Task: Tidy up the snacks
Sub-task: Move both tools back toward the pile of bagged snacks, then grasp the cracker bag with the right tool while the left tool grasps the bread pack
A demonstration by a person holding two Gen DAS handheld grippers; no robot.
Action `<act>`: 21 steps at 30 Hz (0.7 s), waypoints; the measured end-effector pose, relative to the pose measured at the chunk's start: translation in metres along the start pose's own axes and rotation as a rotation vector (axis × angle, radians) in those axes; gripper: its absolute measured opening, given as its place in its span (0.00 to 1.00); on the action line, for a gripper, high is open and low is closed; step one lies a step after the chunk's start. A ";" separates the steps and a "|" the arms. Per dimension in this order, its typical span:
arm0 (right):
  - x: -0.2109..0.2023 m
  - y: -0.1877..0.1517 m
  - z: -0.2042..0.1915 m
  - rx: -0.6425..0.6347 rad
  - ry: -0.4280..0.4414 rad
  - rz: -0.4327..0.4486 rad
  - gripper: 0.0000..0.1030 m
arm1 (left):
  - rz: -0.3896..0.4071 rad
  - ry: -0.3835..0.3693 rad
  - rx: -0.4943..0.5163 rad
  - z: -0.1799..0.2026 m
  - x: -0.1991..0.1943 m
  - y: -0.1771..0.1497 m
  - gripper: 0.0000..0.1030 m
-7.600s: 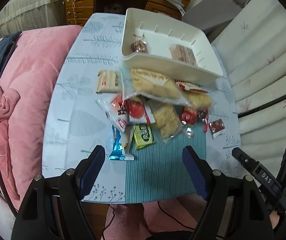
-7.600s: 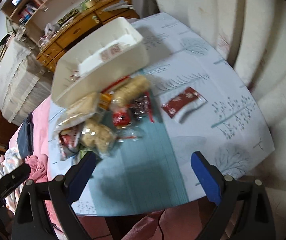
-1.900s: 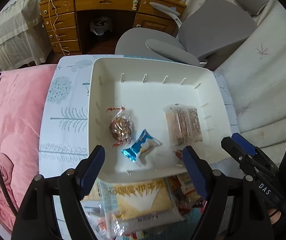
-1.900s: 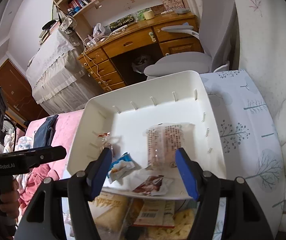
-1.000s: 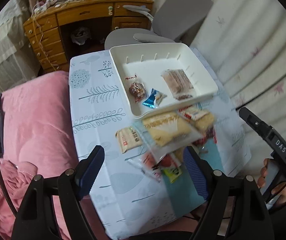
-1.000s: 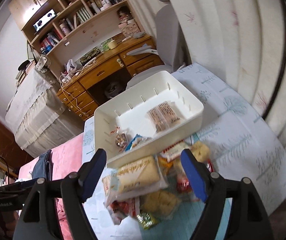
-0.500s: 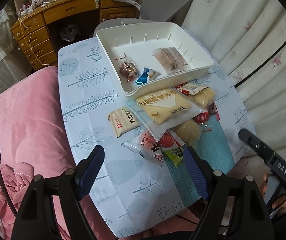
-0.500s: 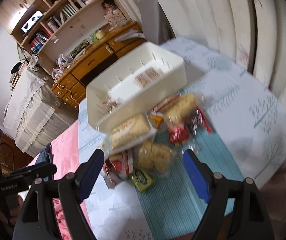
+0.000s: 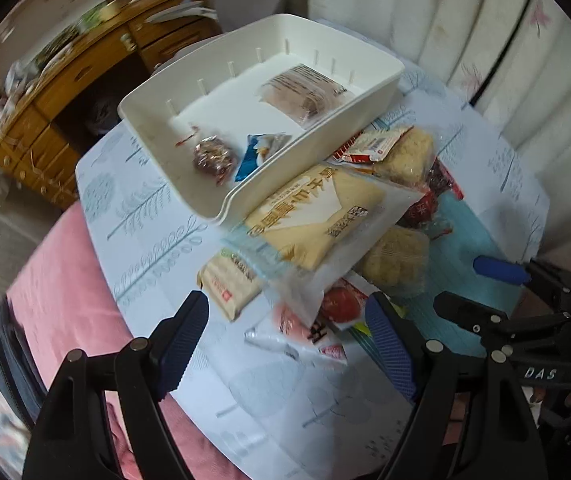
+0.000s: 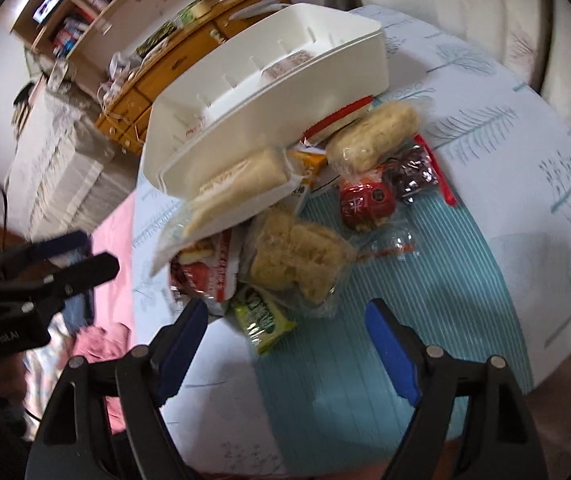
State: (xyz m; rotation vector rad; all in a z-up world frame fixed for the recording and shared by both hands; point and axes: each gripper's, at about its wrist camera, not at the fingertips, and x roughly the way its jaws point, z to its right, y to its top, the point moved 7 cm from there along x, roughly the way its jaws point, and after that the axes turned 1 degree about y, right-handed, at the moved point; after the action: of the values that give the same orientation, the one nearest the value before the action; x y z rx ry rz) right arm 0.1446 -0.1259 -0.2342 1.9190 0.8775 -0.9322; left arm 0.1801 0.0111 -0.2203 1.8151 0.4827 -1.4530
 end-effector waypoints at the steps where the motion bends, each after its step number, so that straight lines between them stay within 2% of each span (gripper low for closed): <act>1: 0.003 0.001 0.001 -0.017 -0.002 0.002 0.79 | -0.004 0.011 0.019 0.002 0.005 0.003 0.77; 5: 0.017 0.003 0.006 -0.090 -0.025 0.005 0.79 | -0.022 0.032 0.082 0.011 0.024 0.014 0.77; 12: 0.041 0.000 0.003 -0.303 -0.105 -0.003 0.79 | -0.058 0.038 0.153 0.025 0.056 0.032 0.77; 21: 0.062 0.009 -0.006 -0.421 -0.089 0.008 0.80 | -0.096 0.023 0.171 0.035 0.092 0.047 0.77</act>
State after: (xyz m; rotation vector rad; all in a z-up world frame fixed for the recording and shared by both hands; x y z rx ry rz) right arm 0.1837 -0.1101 -0.2806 1.5091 0.9282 -0.7512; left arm 0.2154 -0.0601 -0.2954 1.9678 0.4755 -1.5812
